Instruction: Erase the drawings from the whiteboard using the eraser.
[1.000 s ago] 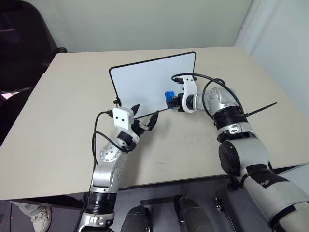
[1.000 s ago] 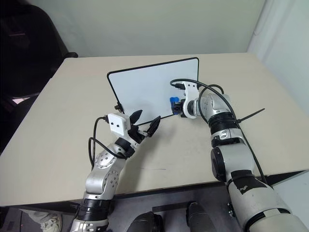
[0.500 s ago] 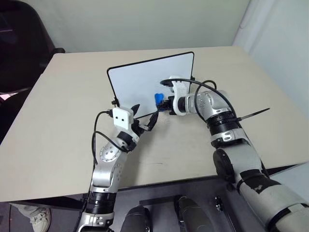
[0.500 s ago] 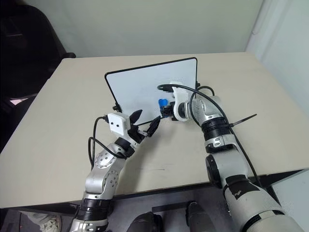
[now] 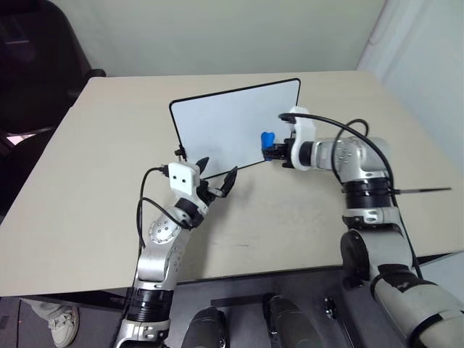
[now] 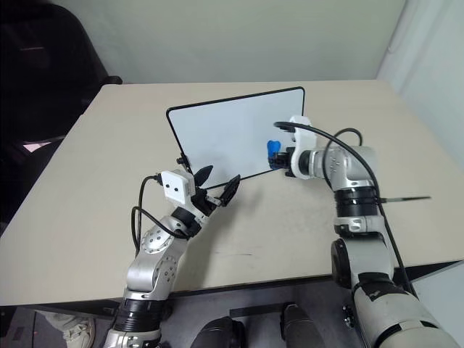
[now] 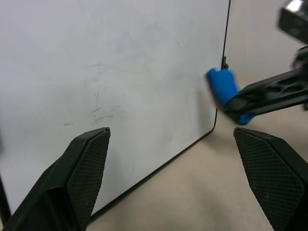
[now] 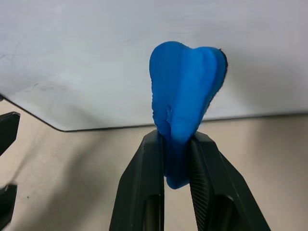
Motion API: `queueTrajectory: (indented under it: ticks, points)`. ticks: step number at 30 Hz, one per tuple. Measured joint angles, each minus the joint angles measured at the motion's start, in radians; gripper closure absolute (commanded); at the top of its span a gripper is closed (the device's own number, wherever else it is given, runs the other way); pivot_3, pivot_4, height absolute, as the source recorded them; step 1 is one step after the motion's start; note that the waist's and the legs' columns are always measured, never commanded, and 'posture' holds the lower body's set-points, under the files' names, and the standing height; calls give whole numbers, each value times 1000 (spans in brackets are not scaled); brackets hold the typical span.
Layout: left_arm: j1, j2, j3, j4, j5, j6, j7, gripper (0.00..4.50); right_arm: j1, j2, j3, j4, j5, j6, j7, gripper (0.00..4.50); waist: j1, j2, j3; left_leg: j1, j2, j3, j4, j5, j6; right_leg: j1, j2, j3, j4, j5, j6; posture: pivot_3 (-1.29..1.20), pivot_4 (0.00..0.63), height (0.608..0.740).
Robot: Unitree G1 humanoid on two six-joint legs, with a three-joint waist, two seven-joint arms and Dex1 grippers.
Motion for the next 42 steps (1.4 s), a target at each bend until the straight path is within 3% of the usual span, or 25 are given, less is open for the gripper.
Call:
queueTrajectory:
  ticks: [7, 15, 18, 26, 32, 37, 42]
  points:
    - [14, 6, -1, -24, 2, 3, 6, 0, 120, -134, -107, -281, 37, 205, -21, 4027, 0, 0, 0, 2, -1, 0, 1, 0, 0, 3, 0, 1, 0, 0, 1, 0, 150, 740]
    - [14, -1, -14, -25, 2, 5, 6, 0, 314, -142, -128, -339, 38, 289, -47, 4027, -3, 0, 0, 7, -3, -1, 1, 2, 3, 8, 0, 2, 0, 0, 7, 0, 150, 740]
    - [14, -5, -26, -25, 2, 6, 5, 0, 318, -148, -128, -348, 40, 289, -50, 3238, -6, 0, 0, 7, -3, -1, 1, 2, 3, 9, 0, 2, 0, -3, 12, 0, 150, 740]
    - [13, -9, -35, -25, 4, 6, 6, 0, 352, -168, -123, -367, 49, 289, -53, 401, -1, 0, 0, 7, -4, -2, 1, 3, 4, 9, -1, 2, 0, -3, 13, 0, 150, 740]
    - [1, -11, -44, -24, 5, 7, 5, 0, 381, -220, -122, -471, 59, 241, -36, 401, 0, 0, 0, 7, -4, -2, 0, 2, 4, 10, -1, 2, -1, -3, 13, 0, 150, 740]
    - [-3, -11, -44, -23, 5, 7, 5, 0, 489, -198, -142, -673, 108, -102, 60, 401, 1, 0, 0, 7, -5, -4, 0, 2, 4, 10, 0, 2, -2, -4, 14, 0, 150, 740]
    - [-7, -13, -47, -23, 4, 10, -2, 0, 520, -154, -184, -775, 231, -235, 121, 401, -1, 0, 0, 8, -5, -5, 0, 3, 4, 16, 1, 1, -10, -3, 14, 0, 150, 740]
